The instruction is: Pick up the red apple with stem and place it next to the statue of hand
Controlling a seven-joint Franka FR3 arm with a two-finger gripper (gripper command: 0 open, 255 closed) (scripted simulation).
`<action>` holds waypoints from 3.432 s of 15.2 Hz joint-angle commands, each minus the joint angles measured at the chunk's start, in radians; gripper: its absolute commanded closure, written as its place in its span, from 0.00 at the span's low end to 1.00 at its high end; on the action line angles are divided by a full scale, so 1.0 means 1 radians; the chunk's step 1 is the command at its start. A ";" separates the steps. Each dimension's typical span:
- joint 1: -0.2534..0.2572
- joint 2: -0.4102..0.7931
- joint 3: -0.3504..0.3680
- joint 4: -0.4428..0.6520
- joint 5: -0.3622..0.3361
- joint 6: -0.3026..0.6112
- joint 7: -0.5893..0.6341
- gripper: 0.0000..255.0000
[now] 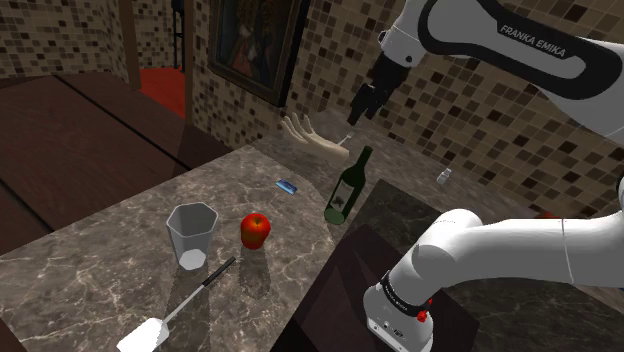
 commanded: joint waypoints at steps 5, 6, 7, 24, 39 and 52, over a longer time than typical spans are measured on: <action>0.019 0.072 0.054 -0.044 0.020 0.079 0.040 0.00; 0.024 0.093 0.067 -0.053 0.024 0.099 0.050 0.00; 0.029 0.115 0.081 -0.061 0.028 0.119 0.061 0.00; 0.090 0.618 0.295 -0.043 0.011 0.436 0.263 0.00; 0.143 0.976 0.341 0.031 -0.115 0.615 0.412 0.00; 0.144 0.990 0.338 0.023 -0.122 0.636 0.417 1.00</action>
